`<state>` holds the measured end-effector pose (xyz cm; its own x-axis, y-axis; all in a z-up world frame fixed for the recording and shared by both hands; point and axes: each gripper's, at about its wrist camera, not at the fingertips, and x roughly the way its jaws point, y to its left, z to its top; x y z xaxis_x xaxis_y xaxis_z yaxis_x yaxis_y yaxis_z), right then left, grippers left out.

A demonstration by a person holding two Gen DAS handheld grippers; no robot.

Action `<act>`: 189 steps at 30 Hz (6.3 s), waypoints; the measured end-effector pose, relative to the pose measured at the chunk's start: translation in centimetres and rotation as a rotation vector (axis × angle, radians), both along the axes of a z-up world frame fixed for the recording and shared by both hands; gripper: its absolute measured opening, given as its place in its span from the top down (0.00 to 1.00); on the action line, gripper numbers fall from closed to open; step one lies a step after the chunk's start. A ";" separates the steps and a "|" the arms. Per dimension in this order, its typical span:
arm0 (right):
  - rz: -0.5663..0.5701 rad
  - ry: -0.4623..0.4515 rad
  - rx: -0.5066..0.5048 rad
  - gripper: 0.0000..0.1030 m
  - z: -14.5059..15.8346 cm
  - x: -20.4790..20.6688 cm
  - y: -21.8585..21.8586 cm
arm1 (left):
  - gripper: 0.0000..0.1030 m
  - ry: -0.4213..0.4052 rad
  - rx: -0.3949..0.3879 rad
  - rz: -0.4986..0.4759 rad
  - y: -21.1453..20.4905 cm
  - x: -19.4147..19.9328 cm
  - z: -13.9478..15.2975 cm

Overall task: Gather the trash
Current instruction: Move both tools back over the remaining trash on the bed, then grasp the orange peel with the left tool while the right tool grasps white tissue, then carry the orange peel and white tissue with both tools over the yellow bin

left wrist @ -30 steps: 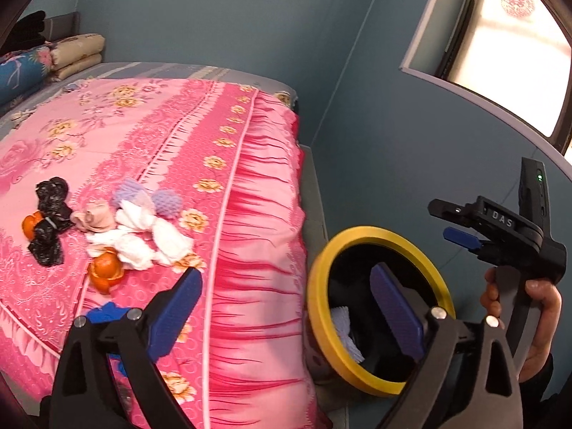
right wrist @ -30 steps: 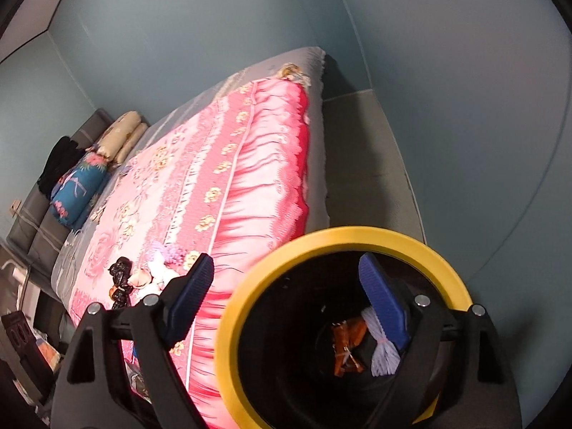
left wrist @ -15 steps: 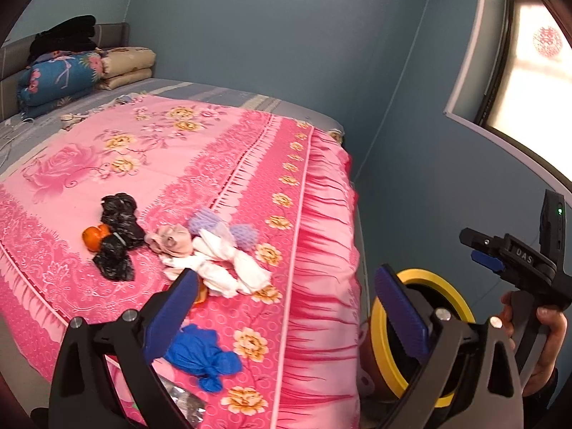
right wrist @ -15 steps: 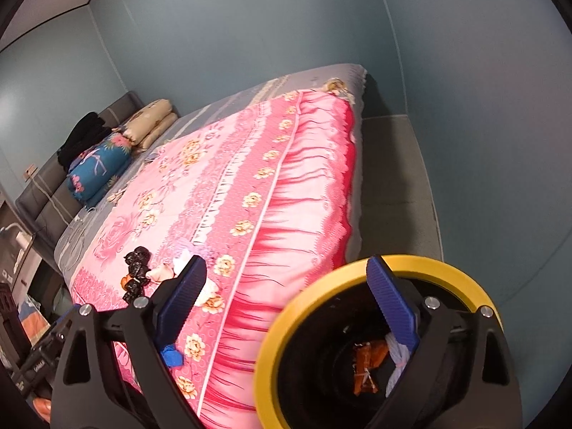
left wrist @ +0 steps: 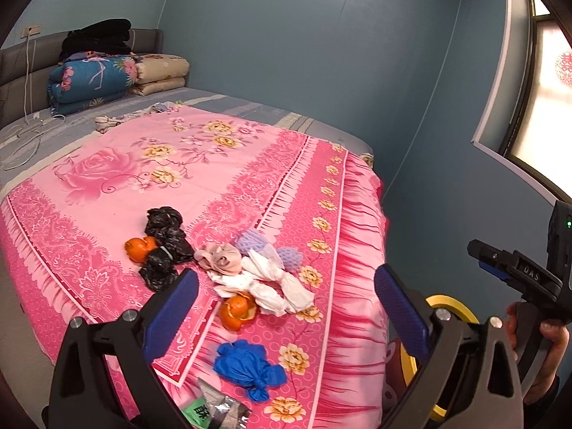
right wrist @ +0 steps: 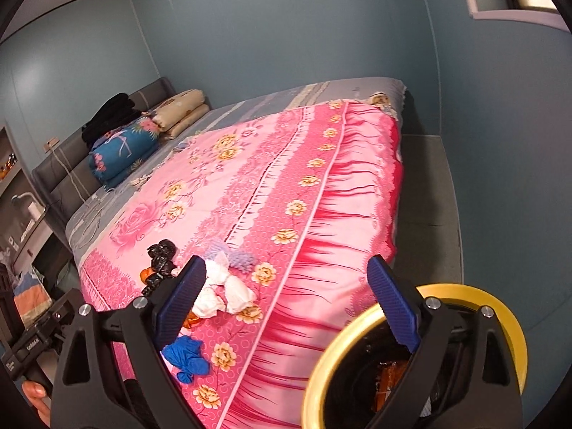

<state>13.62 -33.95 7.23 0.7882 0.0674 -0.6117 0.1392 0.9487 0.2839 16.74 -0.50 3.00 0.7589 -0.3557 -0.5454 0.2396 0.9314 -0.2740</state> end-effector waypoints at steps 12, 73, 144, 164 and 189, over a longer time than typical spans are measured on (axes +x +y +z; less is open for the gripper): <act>0.098 -0.002 -0.017 0.15 0.0 2.4 3.8 | 0.08 -0.024 0.017 0.102 3.6 1.0 0.4; 0.242 0.430 -0.136 0.16 -17.4 20.6 14.3 | 0.08 0.330 -0.004 0.338 16.4 20.1 -16.8; 0.275 0.273 -0.216 0.80 -9.9 13.1 14.9 | 0.69 0.253 -0.125 0.228 16.1 13.9 -11.7; 0.179 0.159 -0.199 0.80 -3.8 6.2 9.7 | 0.69 0.173 -0.105 0.054 7.5 8.7 -7.1; -0.003 0.073 -0.157 0.80 1.0 -2.0 1.7 | 0.69 0.115 -0.108 -0.236 -6.5 3.4 -3.3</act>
